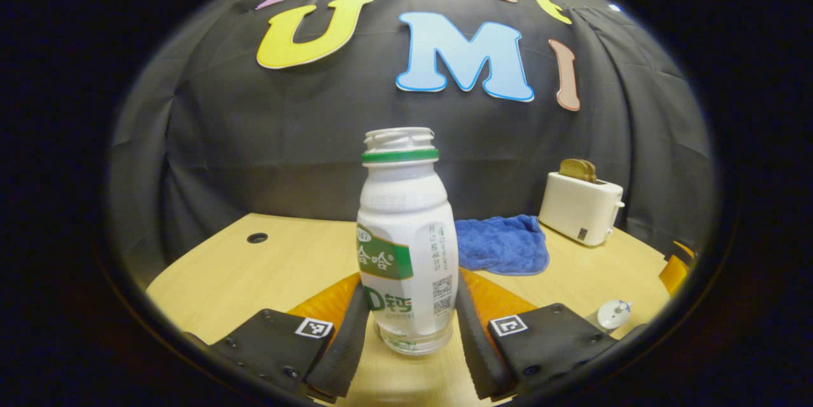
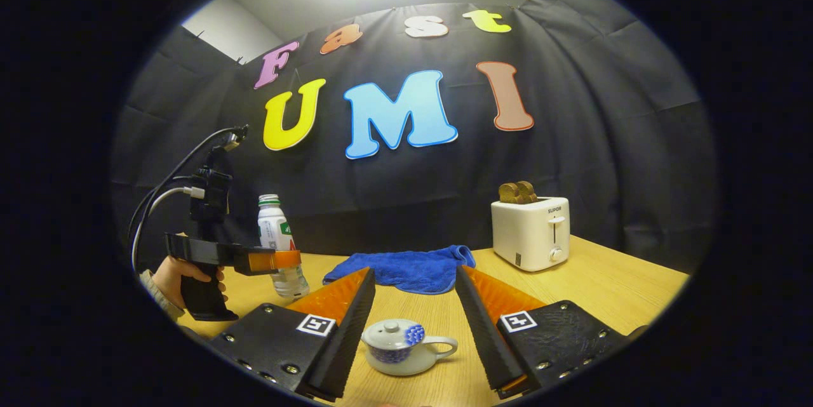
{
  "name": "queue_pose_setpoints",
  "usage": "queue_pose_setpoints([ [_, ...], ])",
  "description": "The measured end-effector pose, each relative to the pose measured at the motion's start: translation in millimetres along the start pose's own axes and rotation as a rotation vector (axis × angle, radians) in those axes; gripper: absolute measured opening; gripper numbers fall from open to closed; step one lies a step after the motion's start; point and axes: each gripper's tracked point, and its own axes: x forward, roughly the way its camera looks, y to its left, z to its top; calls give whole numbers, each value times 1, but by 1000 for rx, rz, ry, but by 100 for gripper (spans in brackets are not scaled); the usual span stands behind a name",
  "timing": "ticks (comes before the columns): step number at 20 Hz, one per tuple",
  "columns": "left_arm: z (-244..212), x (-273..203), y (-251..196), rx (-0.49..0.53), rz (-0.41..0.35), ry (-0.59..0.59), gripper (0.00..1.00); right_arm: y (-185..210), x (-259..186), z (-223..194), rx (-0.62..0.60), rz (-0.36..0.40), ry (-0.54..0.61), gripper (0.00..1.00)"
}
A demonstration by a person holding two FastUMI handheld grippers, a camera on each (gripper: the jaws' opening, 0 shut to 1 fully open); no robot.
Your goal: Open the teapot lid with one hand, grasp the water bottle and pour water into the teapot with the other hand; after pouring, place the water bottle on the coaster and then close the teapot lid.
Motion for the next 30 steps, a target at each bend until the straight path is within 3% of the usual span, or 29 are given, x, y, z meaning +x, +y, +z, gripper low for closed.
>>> queue_pose_setpoints([
  [11,-18,34,0,28,-4,34,75,-2,3,-7,69,8,37,79],
  [12,-19,35,-1,20,-3,35,80,-1,3,-8,71,13,41,79],
  [13,-21,37,0,16,-1,37,75,1,3,-9,72,18,45,79],
  [18,-28,40,2,38,10,61,75,2,3,-10,78,21,51,79],
  [19,-28,41,2,33,6,59,81,2,3,-10,79,20,52,79],
  [30,-29,43,0,28,2,54,82,-3,4,-11,100,8,56,79],
])
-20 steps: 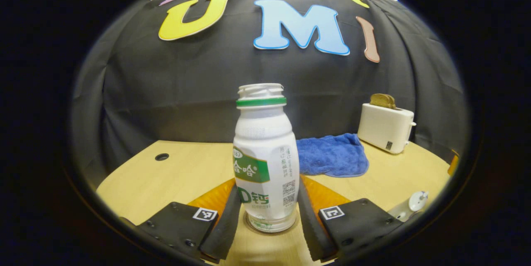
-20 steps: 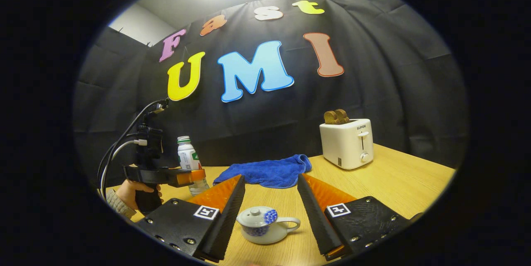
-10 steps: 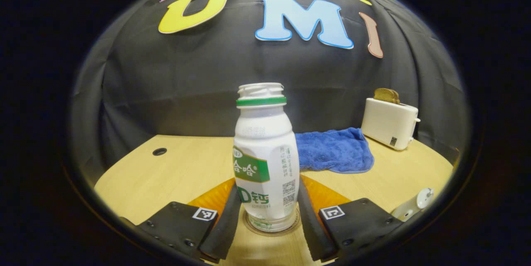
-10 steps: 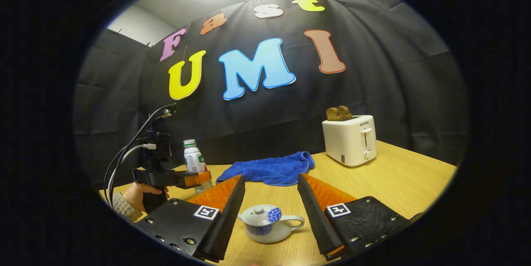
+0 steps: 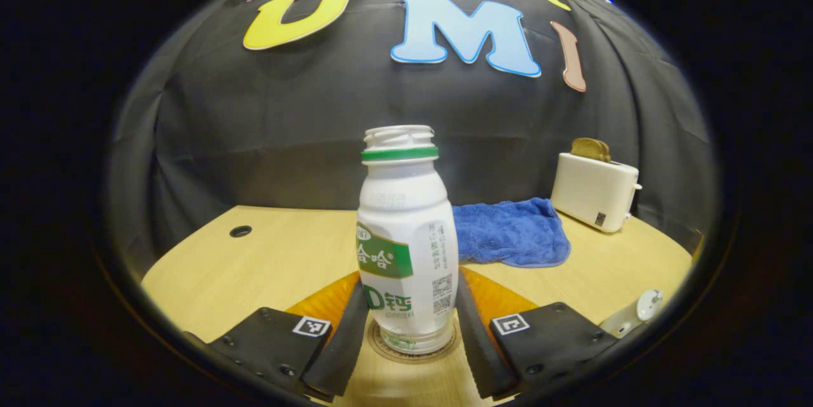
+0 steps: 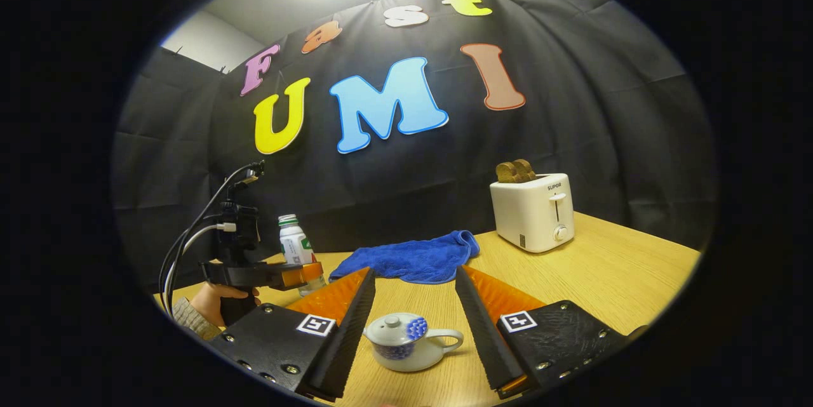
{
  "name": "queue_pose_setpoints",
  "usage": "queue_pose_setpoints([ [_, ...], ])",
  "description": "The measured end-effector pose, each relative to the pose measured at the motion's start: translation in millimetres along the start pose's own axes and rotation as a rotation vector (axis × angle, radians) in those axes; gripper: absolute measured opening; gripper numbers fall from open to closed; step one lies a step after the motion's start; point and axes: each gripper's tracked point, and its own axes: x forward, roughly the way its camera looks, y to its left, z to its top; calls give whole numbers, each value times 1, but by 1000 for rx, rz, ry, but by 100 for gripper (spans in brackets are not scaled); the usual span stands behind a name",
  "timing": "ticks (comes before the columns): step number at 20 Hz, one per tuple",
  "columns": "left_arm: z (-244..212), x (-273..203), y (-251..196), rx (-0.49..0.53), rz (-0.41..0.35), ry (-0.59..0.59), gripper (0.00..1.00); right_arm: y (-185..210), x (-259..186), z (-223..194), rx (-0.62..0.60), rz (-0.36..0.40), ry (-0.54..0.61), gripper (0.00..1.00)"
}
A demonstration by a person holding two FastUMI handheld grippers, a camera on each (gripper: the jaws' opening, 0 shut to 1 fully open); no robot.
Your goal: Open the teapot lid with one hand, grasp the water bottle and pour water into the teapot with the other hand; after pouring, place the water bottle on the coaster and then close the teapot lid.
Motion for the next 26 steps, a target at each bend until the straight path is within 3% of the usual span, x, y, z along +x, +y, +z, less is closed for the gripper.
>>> queue_pose_setpoints([
  [1,-1,1,-1,2,0,2,74,-1,0,0,5,-1,1,79],
  [2,-1,0,-3,-1,-11,6,84,-1,1,-1,9,-2,5,79],
  [4,-2,-3,-6,-4,-18,10,86,0,1,-2,18,2,12,79],
  [6,1,-9,-9,3,-26,-1,97,2,1,-2,21,12,14,79],
  [7,5,-13,-10,7,-32,-11,91,3,0,-2,16,12,14,79],
  [8,8,-16,-11,14,-32,-14,98,3,0,-2,11,14,15,79],
  [9,11,-18,-10,23,-27,-17,92,5,0,-2,8,17,14,80],
  [10,13,-22,-10,31,-26,-18,91,6,-1,-2,4,20,13,79],
  [11,14,-25,-12,34,-31,-21,97,6,-1,-1,1,20,12,79],
  [13,14,-37,-13,45,-28,-20,92,7,-1,-1,-3,22,9,79],
  [14,14,-44,-12,53,-23,-21,97,9,-2,0,-2,26,5,79],
  [16,12,-61,-10,61,-14,-31,98,10,-3,-1,-13,28,6,79],
  [17,9,-70,-10,61,-11,-30,91,11,-4,2,-18,30,-2,79],
  [18,8,-80,-11,60,-7,-35,91,12,-5,5,-22,30,-14,79],
  [19,10,-91,-12,57,-2,-51,98,12,-7,8,-27,26,-25,79],
  [20,13,-102,-13,49,4,-68,98,12,-7,8,-32,22,-34,79],
  [22,14,-124,-22,27,2,-94,91,11,-13,6,-52,9,-36,79],
  [26,12,-167,-44,10,5,-157,91,11,-42,4,-51,-15,-25,79],
])
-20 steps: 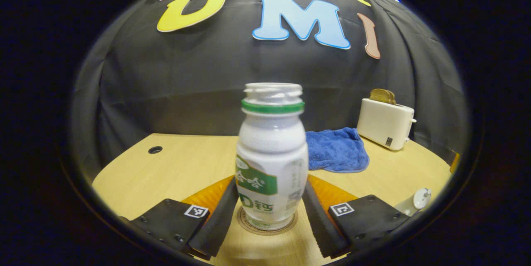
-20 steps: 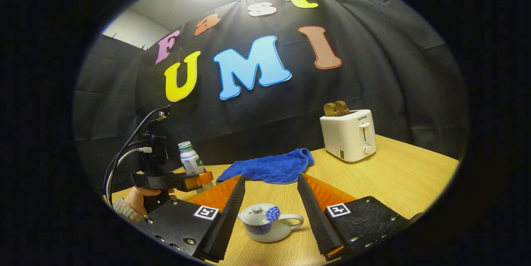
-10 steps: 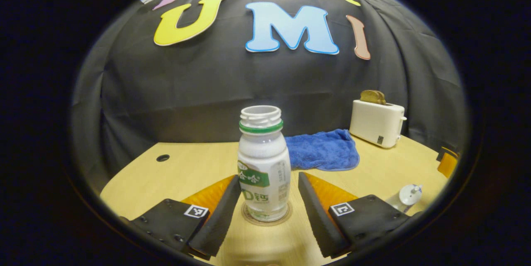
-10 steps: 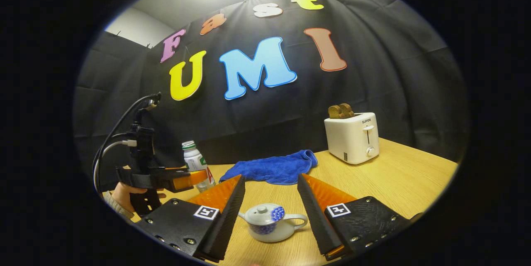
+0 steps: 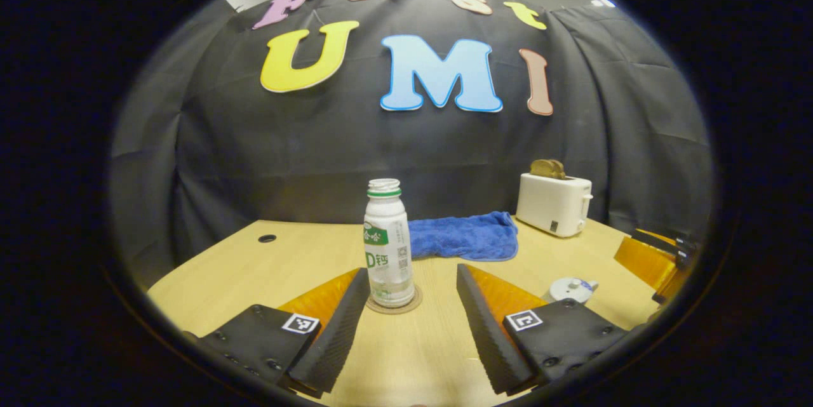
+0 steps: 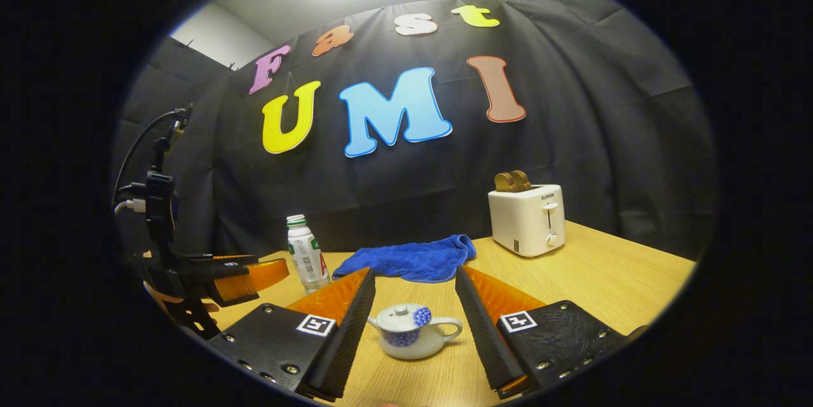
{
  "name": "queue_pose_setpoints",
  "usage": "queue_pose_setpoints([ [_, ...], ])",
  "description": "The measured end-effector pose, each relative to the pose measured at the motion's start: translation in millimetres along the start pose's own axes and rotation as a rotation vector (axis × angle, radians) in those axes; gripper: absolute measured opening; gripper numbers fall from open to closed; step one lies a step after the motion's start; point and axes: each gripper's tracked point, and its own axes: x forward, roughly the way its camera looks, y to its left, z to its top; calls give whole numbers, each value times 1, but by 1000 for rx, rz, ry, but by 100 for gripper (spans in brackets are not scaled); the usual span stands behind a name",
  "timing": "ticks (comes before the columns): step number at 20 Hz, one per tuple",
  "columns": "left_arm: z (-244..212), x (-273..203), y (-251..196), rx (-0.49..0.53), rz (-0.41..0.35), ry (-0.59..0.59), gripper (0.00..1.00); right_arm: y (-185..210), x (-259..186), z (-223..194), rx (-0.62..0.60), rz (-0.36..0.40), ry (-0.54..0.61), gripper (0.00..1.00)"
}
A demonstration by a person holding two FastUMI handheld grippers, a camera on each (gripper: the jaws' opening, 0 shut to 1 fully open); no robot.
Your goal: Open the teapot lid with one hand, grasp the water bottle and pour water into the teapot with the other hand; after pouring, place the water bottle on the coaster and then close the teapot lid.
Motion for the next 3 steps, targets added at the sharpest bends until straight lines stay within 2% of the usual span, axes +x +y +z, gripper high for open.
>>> queue_pose_setpoints([
  [1,1,-11,-6,-2,5,-21,84,-1,-8,-1,-8,-10,3,79],
  [2,1,-24,-11,-1,14,-43,91,0,-16,-3,-22,-15,4,79],
  [3,-1,-34,-16,9,22,-65,91,1,-23,-4,-38,-19,3,79],
])
